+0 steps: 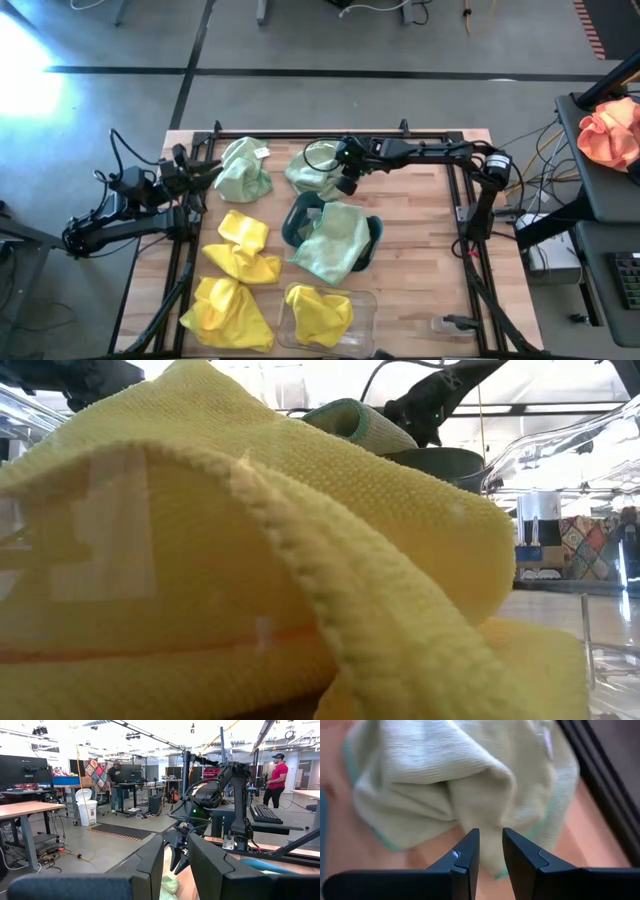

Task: Sort microfiber towel by color & place in baskets
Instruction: Put the right green microfiber cloth into the blue bin, then put the green microfiber cloth into the blue bin

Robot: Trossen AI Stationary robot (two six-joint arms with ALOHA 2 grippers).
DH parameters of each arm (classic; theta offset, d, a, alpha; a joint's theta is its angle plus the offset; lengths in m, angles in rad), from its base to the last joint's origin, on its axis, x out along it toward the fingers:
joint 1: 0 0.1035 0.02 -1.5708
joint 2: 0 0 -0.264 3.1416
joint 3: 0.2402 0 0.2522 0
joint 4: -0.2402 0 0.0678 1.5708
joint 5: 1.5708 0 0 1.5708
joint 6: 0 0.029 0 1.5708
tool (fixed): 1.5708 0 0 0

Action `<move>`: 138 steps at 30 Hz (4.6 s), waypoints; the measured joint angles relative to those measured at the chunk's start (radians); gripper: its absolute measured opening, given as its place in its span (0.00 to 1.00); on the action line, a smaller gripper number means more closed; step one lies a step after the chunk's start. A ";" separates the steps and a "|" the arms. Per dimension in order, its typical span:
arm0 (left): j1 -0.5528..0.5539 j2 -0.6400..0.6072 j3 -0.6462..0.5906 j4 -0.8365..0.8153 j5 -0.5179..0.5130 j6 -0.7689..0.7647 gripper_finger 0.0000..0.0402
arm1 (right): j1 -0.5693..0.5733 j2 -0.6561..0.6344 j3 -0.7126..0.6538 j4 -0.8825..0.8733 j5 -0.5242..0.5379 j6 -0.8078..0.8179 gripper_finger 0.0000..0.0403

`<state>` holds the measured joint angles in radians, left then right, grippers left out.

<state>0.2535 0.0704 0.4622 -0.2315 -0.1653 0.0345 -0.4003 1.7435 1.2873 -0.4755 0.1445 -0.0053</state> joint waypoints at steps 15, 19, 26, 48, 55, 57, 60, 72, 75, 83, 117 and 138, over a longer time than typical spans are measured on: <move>0.000 0.000 0.000 0.011 -0.010 0.004 0.19 | -0.152 0.000 -0.002 0.000 -0.152 -0.026 0.19; 0.000 0.000 0.000 0.011 -0.011 0.004 0.19 | -0.160 0.000 -0.004 -0.009 -0.189 -0.015 0.22; 0.000 0.000 0.000 0.010 -0.047 0.007 0.19 | -0.150 0.000 -0.004 -0.007 -0.209 -0.013 0.31; 0.000 0.000 0.000 0.008 -0.046 0.008 0.19 | -0.122 0.046 -0.005 0.110 -0.304 0.109 0.40; 0.000 0.000 0.000 0.008 -0.045 0.000 0.19 | -0.098 0.118 0.027 0.113 -0.321 0.104 0.40; 0.000 0.000 0.000 0.008 -0.045 -0.003 0.19 | -0.097 0.129 0.048 0.114 -0.320 0.098 0.40; 0.000 0.000 0.000 0.008 -0.045 -0.003 0.19 | -0.097 0.147 0.080 0.117 -0.321 0.075 0.40; 0.000 0.000 0.000 -0.024 -0.044 -0.003 0.19 | -0.095 0.258 0.237 -0.063 -0.297 -0.006 0.41; 0.000 0.000 0.000 -0.024 -0.044 -0.003 0.19 | -0.094 0.289 0.276 -0.102 -0.248 -0.009 0.41; 0.000 0.000 0.000 -0.024 -0.044 -0.003 0.19 | -0.088 0.354 0.392 -0.248 -0.214 -0.033 0.37; 0.000 0.000 0.000 -0.027 -0.026 -0.038 0.19 | -0.079 0.375 0.778 -0.430 -0.280 0.021 0.02; 0.000 0.000 0.000 -0.061 0.003 -0.044 0.19 | 0.009 0.340 1.062 -0.650 -0.405 0.158 0.02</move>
<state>0.2531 0.0704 0.4618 -0.2927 -0.1624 -0.0097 -0.3911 2.0839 2.3489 -1.1256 -0.2610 0.1523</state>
